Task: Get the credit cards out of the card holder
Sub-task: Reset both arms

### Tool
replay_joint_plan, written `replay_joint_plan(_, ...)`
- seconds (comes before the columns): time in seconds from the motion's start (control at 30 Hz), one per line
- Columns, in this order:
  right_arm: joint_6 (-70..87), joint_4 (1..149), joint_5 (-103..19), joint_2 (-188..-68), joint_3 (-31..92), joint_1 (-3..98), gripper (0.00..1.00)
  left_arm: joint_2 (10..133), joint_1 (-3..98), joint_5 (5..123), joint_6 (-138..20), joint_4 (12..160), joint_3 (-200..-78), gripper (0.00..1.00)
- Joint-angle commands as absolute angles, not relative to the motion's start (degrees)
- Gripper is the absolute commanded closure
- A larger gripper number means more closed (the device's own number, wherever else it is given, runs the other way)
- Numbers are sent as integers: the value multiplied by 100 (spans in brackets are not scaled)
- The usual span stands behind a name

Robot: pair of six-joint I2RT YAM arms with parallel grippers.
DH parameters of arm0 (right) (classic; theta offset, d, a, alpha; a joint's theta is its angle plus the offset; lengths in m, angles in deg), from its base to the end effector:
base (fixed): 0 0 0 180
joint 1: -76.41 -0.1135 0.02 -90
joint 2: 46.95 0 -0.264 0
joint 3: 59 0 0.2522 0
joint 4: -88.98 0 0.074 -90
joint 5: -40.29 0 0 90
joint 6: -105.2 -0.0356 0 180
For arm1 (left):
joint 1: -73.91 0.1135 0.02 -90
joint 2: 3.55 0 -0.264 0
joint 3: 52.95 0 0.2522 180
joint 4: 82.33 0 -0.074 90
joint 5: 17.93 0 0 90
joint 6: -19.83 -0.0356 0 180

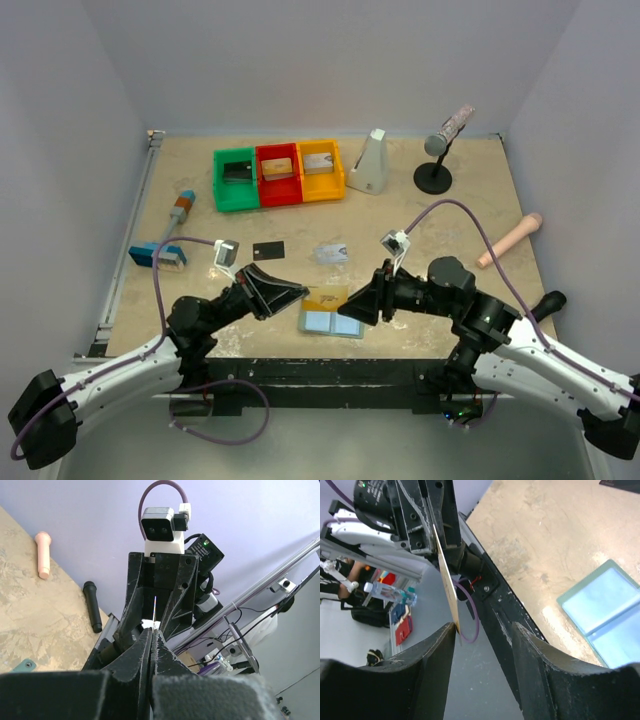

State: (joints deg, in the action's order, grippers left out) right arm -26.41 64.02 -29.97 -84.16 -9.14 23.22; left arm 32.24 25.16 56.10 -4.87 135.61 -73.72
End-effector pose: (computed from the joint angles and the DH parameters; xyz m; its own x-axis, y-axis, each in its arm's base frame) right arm 0.0868 0.1360 0.3055 -0.7272 0.0714 -0.6827 -0.6264 0.3375 0.7026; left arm 0.0910 -0.1186 0.2447 -0.7012 -0.5252 -0.4822 0.6051 -0.0807 -0.7920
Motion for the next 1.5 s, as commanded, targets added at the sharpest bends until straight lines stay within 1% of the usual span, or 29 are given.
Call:
replay_joint_plan(0.0, -2857, 7143, -3345, -8325, -946, 2342, 48, 3187, 2549, 5748, -346, 14095, -7313, 100)
replay_joint_plan(0.13, -2866, 7337, -3354, -8272, -999, 2342, 49, 3134, 2549, 5774, -346, 14069, -7269, 100)
replay_joint_plan(0.2, -2848, 7346, -3354, -8289, -956, 2342, 52, 3160, 2549, 5783, -346, 14069, -7269, 100)
replay_joint_plan(0.27, -2831, 7355, -3337, -8324, -929, 2342, 58, 3195, 2549, 5766, -338, 14104, -7260, 100)
replay_joint_plan(0.33, -2831, 7390, -3302, -8359, -929, 2342, 69, 3222, 2549, 5757, -329, 14139, -7286, 100)
replay_joint_plan(0.53, -2804, 7416, -3284, -8316, -946, 2342, 90, 3292, 2549, 5739, -373, 14113, -7295, 100)
replay_joint_plan(0.57, -2804, 7408, -3292, -8272, -955, 2342, 95, 3292, 2549, 5739, -399, 14086, -7295, 97)
replay_joint_plan(0.6, -2813, 7364, -3336, -8237, -955, 2342, 97, 3275, 2549, 5739, -434, 14025, -7304, 79)
replay_joint_plan(0.63, -2813, 7277, -3406, -8202, -929, 2342, 100, 3248, 2540, 5765, -486, 13868, -7321, 55)
replay_joint_plan(0.67, -2778, 7093, -3529, -8158, -894, 2342, 100, 3152, 2575, 5835, -548, 13579, -7348, 43)
replay_joint_plan(0.7, -2717, 6856, -3669, -8131, -833, 2342, 100, 3021, 2601, 5949, -609, 13124, -7383, 33)
replay_joint_plan(0.77, -2594, 6260, -3907, -8096, -623, 2455, 100, 2582, 2680, 6221, -785, 12193, -7453, 26)
replay_joint_plan(0.83, -2532, 5714, -3908, -8096, -455, 2867, 100, 2047, 2742, 6520, -1004, 11235, -7532, 24)
replay_joint_plan(0.93, -2435, 4897, -3908, -8271, -244, 3561, 100, 1115, 2742, 7144, -1330, 9539, -7865, 24)
replay_joint_plan(1.07, -2277, 4375, -3636, -9174, 55, 4572, 100, 568, 2751, 7654, -1532, 8183, -8165, 26)
replay_joint_plan(1.23, -1821, 4595, -3092, -10247, 327, 5223, 100, 541, 2751, 7568, -1708, 7347, -8507, 27)
replay_joint_plan(1.37, -1434, 4517, -2318, -11170, 801, 5505, 100, 559, 2751, 7471, -1866, 7029, -8666, 27)
replay_joint_plan(1.47, -1284, 4454, -2405, -11452, 917, 5707, 100, 445, 2751, 7453, -1893, 6941, -8666, 27)
